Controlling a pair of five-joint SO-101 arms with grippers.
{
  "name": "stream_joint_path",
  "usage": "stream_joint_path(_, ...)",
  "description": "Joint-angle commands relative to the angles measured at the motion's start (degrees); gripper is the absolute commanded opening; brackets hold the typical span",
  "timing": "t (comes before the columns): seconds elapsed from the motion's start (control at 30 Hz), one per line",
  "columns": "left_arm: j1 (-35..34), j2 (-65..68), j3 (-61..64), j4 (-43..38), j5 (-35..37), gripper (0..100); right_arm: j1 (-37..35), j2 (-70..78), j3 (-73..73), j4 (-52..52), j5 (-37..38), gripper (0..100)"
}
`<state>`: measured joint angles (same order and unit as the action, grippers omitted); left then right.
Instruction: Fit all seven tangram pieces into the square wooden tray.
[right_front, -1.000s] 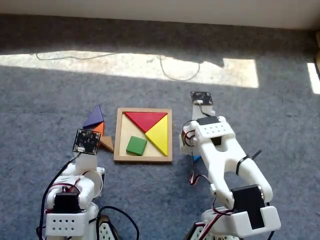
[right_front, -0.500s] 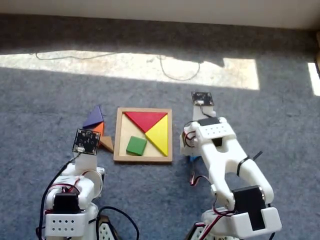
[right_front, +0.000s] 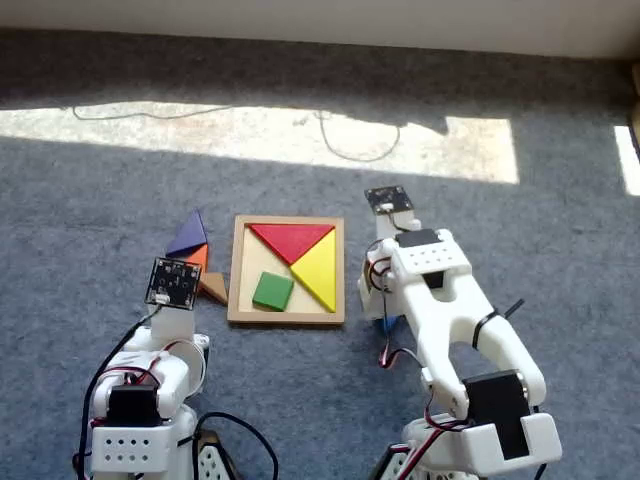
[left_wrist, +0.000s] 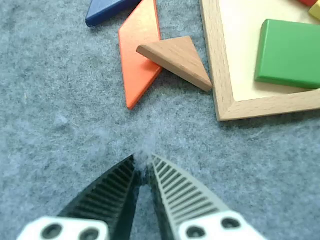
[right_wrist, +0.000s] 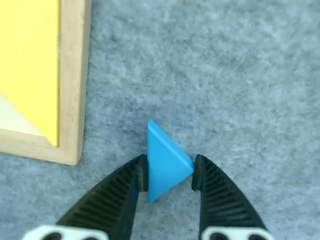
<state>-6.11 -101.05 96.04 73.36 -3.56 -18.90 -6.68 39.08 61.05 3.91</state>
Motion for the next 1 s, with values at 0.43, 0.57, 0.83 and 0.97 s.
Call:
stream_joint_path(0.43, 0.22, -0.4, 1.19, 0.18, -0.26, 1, -11.65, -11.3, -6.37, 3.65, 21.89, 11.6)
stream_joint_path(0.57, 0.22, -0.4, 1.19, 0.18, -0.26, 1, -16.75, -11.21, -6.37, 3.47, 25.58, 11.6)
stream_joint_path(0.83, 0.22, -0.4, 1.19, 0.18, -0.26, 1, -21.49, -10.51, -4.35, -10.42, 36.22, 11.6)
stream_joint_path(0.97, 0.22, -0.4, 1.19, 0.18, -0.26, 1, -23.08, -7.25, -3.3, -12.53, 40.44, 11.6)
